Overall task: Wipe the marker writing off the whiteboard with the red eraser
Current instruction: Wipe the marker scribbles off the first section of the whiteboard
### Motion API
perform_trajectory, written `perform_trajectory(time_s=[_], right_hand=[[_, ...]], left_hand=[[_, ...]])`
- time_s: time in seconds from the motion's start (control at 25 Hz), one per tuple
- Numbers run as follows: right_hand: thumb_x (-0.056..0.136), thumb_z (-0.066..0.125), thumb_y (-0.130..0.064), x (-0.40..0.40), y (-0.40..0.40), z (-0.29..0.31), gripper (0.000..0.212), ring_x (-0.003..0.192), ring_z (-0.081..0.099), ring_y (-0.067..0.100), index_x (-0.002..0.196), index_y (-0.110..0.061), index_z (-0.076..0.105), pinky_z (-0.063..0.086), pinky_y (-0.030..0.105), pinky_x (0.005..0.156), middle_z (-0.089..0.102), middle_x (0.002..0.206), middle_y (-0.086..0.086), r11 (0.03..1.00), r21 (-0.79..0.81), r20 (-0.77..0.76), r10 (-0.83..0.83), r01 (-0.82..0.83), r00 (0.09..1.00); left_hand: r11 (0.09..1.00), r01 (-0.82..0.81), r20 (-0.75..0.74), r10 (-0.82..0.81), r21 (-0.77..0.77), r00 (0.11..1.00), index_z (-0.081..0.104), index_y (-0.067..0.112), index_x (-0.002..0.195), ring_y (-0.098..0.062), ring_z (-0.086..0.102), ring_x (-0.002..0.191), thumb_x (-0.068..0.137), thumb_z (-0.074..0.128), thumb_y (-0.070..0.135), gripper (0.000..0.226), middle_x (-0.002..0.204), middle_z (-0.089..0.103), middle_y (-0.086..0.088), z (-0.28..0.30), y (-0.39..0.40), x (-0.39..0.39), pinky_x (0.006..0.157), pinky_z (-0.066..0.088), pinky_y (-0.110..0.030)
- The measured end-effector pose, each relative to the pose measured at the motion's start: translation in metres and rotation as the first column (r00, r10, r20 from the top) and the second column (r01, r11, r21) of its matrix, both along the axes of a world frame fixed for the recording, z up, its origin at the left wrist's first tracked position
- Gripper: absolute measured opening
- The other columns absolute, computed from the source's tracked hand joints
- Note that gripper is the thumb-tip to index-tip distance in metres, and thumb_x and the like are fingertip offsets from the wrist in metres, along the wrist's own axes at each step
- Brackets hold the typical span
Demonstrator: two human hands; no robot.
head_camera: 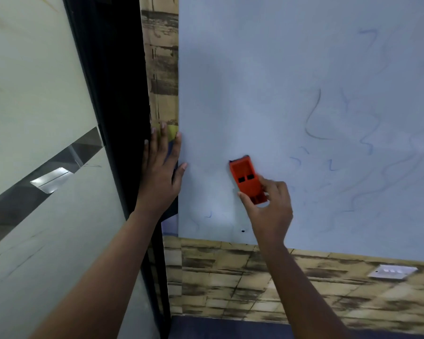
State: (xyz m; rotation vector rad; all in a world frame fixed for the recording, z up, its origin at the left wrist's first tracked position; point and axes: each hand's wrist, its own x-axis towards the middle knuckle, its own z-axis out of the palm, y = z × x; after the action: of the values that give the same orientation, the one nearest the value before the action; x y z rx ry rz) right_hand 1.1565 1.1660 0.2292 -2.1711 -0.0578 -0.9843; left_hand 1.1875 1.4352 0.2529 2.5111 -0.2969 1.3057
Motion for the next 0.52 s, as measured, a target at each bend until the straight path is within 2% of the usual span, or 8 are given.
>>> perform_trajectory(time_s=[0.12,0.24,0.32,0.4,0.52], right_hand=[[0.071,0.091,-0.036,0.006,0.034,-0.015,0.058,0.096,0.058,0.019,0.124,-0.021,0.071,0.049,0.031,0.076,0.061,0.107,0.0,0.967,-0.238,0.051,0.105,-0.09,0.993],[0.074,0.09,-0.03,0.012,0.055,-0.066,0.052,0.09,0.059,0.027,0.121,-0.016,0.072,0.049,0.038,0.074,0.062,0.101,0.007,0.845,-0.504,0.042,0.231,-0.179,0.972],[0.076,0.089,-0.026,0.013,0.055,-0.105,0.047,0.09,0.058,0.029,0.118,-0.017,0.071,0.046,0.039,0.074,0.061,0.099,0.008,0.759,-0.617,0.007,0.269,-0.208,0.963],[0.076,0.088,-0.022,0.015,0.047,-0.141,0.041,0.088,0.057,0.029,0.114,-0.018,0.072,0.043,0.038,0.073,0.059,0.096,0.009,0.665,-0.716,-0.019,0.289,-0.215,0.957],[0.074,0.09,-0.022,0.019,0.034,-0.167,0.041,0.087,0.051,0.028,0.111,-0.018,0.072,0.04,0.038,0.074,0.058,0.095,0.008,0.564,-0.796,-0.042,0.31,-0.219,0.95]], left_hand=[[0.998,-0.058,-0.032,0.059,0.032,0.998,0.007,0.013,0.17,-0.027,-0.017,0.163,0.111,0.046,0.029,0.073,0.176,0.001,-0.02,-0.015,-0.002,-0.002,0.133,-0.005,-0.046],[0.992,-0.097,-0.071,0.103,0.084,0.992,0.004,0.01,0.169,-0.028,-0.024,0.161,0.109,0.042,0.025,0.073,0.175,-0.003,-0.022,-0.033,-0.001,-0.004,0.132,-0.01,-0.043],[0.988,-0.098,-0.088,0.109,0.122,0.99,0.006,0.008,0.169,-0.03,-0.024,0.161,0.11,0.048,0.023,0.073,0.174,-0.01,-0.019,-0.045,0.002,-0.006,0.133,-0.007,-0.046],[0.987,-0.096,-0.102,0.11,0.132,0.989,0.008,0.007,0.168,-0.031,-0.023,0.161,0.107,0.057,0.022,0.08,0.174,-0.014,-0.017,-0.053,0.002,-0.007,0.132,0.003,-0.053],[0.987,-0.111,-0.092,0.122,0.12,0.988,0.007,0.008,0.169,-0.032,-0.021,0.162,0.103,0.064,0.021,0.088,0.174,-0.023,-0.013,-0.06,0.0,-0.007,0.131,0.009,-0.055]])
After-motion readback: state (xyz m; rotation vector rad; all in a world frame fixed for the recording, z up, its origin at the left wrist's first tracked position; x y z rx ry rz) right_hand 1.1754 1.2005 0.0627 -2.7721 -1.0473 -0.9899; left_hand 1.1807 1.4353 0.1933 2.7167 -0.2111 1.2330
